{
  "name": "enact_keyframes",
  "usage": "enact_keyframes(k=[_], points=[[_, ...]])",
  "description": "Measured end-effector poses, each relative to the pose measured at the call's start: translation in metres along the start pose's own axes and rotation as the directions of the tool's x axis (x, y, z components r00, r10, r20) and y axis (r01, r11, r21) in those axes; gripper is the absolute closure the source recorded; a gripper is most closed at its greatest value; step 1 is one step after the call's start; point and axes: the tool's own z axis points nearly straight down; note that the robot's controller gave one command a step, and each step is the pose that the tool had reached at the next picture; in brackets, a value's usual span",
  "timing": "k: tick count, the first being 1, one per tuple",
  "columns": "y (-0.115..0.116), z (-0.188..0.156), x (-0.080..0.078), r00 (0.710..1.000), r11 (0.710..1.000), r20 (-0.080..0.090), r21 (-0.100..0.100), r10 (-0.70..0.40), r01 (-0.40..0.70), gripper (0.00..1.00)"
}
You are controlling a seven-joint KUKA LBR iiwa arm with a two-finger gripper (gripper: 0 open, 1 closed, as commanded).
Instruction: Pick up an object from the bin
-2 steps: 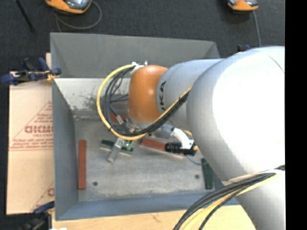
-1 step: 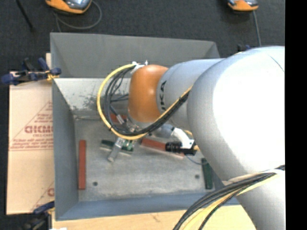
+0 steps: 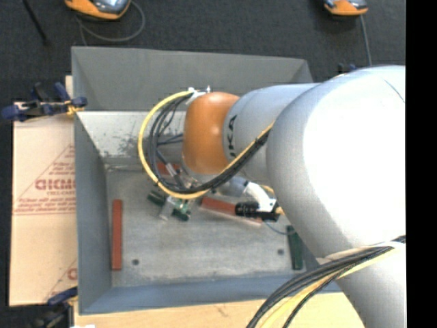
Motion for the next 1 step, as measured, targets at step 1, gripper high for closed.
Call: enact_keyframes(k=[1], points=[[0.0011, -0.1000, -0.0030, 1.000, 1.000, 0.006, -0.006, -0.004, 0.004, 1.00]])
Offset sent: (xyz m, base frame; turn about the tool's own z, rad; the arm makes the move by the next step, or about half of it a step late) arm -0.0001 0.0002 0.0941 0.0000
